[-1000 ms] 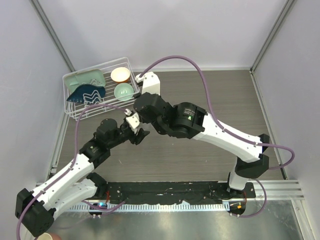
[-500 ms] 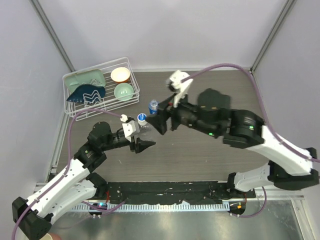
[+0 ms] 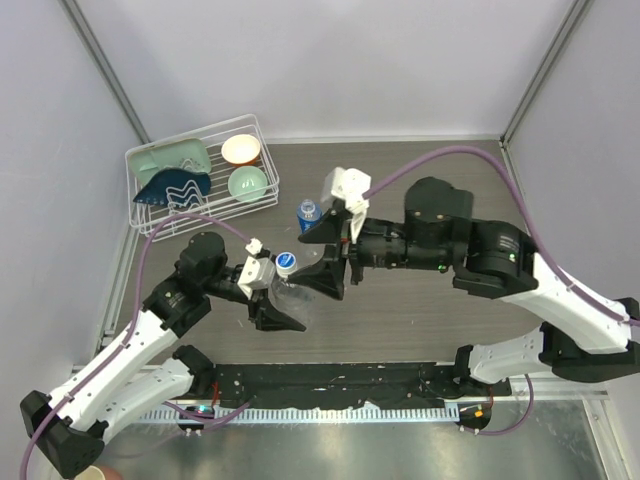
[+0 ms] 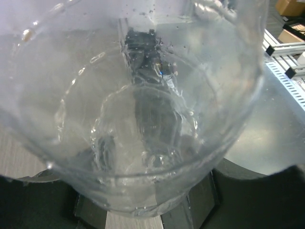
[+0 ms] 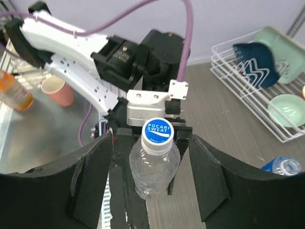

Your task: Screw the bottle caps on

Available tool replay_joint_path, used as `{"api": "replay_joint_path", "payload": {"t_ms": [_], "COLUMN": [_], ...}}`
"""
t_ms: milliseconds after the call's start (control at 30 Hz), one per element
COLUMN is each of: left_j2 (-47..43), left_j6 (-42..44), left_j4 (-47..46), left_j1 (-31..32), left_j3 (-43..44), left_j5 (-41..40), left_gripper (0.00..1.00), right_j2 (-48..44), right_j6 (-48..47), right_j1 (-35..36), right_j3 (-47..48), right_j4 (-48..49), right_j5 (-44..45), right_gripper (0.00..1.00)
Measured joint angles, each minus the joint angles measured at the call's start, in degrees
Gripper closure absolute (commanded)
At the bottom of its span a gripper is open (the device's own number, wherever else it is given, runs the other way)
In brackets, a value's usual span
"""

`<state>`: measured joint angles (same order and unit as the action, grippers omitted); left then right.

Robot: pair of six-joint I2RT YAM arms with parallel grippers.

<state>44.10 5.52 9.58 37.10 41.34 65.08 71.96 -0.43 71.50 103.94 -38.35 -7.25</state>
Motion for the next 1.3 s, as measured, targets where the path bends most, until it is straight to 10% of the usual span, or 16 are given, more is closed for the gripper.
{"api": "replay_joint_path", "payload": {"t_ms": [700,1300], "left_j2": [0.6,0.2], "left_j6": [0.9,1.2], "left_j4": [3.3,4.3], "left_j1": [0.0,-0.1], "left_j3": [0.5,0.8], "left_j5": [2.5,1.9], "left_gripper": [0.98,0.99], "right_j2": [4.2,4.3], "right_j6": [-1.9,-2.2], "right_j1": [-0.1,-0.1], "right_j3": [-1.1,-4.9], "right_j4": [0.6,-0.5], "right_j5": [-4.5,1.7], "right_gripper": [0.43,0.35]}}
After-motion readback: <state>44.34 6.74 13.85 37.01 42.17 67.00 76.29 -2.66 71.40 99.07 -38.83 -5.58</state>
